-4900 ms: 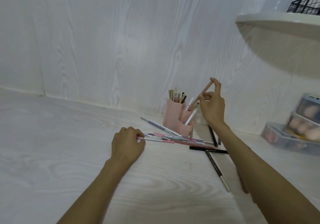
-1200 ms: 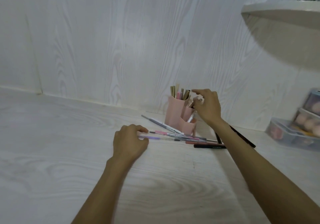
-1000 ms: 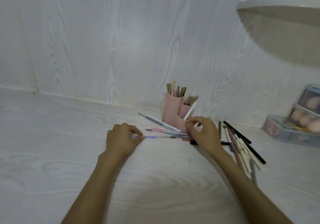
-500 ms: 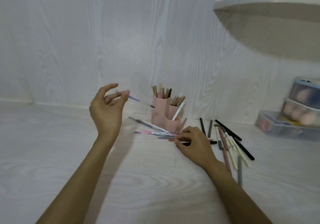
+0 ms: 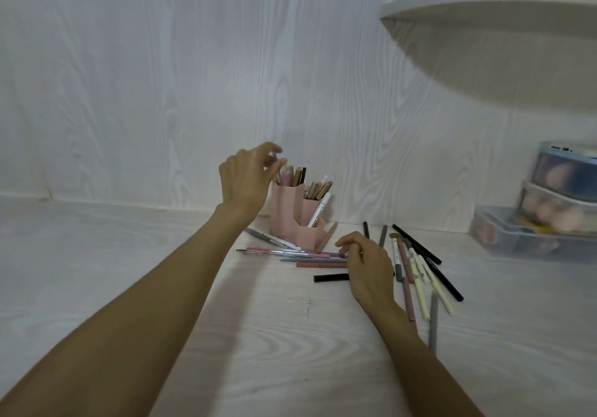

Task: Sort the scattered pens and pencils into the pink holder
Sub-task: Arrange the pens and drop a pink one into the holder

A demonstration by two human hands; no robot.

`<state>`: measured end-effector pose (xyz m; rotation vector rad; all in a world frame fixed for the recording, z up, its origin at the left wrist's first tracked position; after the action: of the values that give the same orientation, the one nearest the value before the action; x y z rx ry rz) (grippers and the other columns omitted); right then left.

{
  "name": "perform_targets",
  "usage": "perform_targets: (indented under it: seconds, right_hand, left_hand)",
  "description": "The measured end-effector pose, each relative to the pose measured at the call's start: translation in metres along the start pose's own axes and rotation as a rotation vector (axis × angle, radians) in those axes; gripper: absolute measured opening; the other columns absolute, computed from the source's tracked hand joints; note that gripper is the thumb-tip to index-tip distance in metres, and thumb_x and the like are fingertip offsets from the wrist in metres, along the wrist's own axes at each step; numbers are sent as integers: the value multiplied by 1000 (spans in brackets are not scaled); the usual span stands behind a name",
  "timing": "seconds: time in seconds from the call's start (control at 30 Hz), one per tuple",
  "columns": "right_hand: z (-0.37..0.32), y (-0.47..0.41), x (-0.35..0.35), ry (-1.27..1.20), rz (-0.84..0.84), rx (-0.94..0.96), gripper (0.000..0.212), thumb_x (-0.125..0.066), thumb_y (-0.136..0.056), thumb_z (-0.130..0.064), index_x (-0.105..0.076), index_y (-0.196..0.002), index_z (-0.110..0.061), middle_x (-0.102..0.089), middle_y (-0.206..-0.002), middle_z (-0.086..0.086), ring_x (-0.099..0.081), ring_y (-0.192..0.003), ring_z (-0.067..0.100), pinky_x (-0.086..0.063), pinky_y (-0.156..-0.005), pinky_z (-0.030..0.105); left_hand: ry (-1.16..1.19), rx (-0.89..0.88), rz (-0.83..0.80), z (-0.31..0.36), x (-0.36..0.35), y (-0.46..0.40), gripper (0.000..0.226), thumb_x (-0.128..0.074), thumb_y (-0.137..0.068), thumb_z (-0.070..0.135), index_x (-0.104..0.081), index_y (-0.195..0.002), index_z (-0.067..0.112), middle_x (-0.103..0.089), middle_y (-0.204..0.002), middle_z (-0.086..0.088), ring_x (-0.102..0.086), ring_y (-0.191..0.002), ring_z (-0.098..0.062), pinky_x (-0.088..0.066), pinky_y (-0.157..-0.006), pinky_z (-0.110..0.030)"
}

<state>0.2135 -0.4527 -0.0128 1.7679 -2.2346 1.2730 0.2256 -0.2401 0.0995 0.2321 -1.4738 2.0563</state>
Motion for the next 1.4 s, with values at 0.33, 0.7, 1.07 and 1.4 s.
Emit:
perform_targets:
  seconds: [0.33,0.7,1.07,1.4]
  right_hand:
    - [9,0,-11,-10,-259,-84,21,-60,-81,-13,-70,-76,-30,-69,-76,-14,-61,-75,3,-49,-66,22]
    - [-3,-8,-22,104,-489,-14,18,-70,-81,-27,-74,-98,-27,-60,-82,-15,-58,-81,4,-46,-69,22]
    - [-57,-60,26,-52,-207,62,10,-53,-93,-16,-56,-102,-16,-65,-93,4,-64,-88,23,-54,-83,38]
    - [-122,-99,9,-298,152,170,62,-49,-95,-7,-19,-145,-27,-60,-100,15,-66,-83,21,-56,-73,20]
  left_hand:
    - [133,-49,-146,-2,-11,93,29,-59,-85,46,-59,-108,28,-59,-110,9,-48,-101,-10,-46,-87,-37]
    - [215,206,-588,5,-22,148,32,-71,-65,62,-67,-79,34,-61,-77,17,-51,-68,2,-32,-56,-17]
    - [226,222,-640,-39,-8,139,14,-67,-81,46,-73,-91,37,-62,-84,22,-53,-81,1,-36,-61,-14]
    - [799,507,-414,-72,5,127,14,-67,-86,14,-70,-86,27,-70,-86,7,-63,-81,-8,-45,-74,-12]
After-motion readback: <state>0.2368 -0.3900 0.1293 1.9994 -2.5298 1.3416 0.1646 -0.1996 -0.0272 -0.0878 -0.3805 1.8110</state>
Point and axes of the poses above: each hand's wrist, its own y-axis away from the middle knuckle, its own x-axis out of the back of the hand, z = x × y, the point moved 3 cm from there along -y, towards the middle knuckle
